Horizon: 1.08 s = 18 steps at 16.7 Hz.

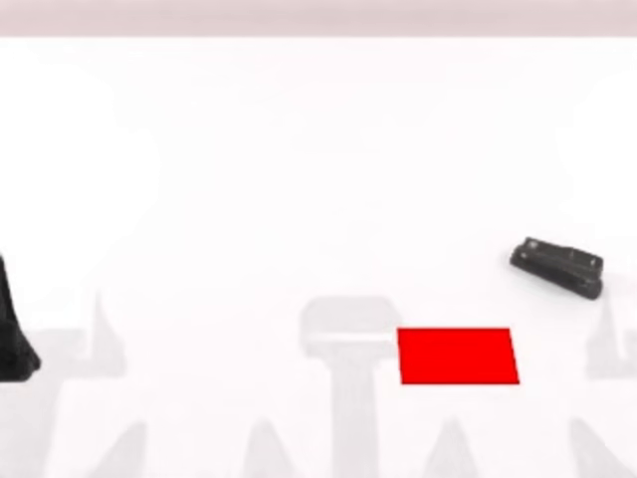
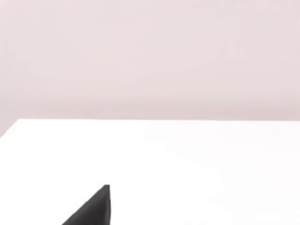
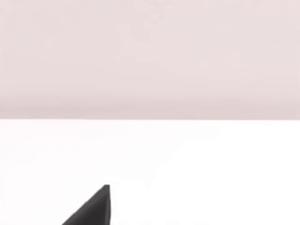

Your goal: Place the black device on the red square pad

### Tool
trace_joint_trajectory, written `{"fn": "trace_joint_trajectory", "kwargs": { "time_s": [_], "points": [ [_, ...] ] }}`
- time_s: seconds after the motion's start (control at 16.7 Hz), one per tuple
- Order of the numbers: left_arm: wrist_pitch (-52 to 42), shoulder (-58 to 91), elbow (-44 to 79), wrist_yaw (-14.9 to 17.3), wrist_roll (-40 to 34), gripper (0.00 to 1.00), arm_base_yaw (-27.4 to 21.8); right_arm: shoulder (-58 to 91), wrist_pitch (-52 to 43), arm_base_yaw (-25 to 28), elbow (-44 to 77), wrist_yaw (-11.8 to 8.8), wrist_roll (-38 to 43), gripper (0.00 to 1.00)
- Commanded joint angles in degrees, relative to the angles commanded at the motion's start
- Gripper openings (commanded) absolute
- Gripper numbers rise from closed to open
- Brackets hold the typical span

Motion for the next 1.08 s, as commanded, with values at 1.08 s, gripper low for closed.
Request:
{"fn": "trace_joint_trajectory", "kwargs": {
  "time_s": [1.08],
  "points": [
    [0.0, 0.0, 0.0, 0.0, 0.0, 1.00, 0.0, 71.5, -44.3, 7.9, 59.2, 0.1, -28.1, 1.00]
  ]
}}
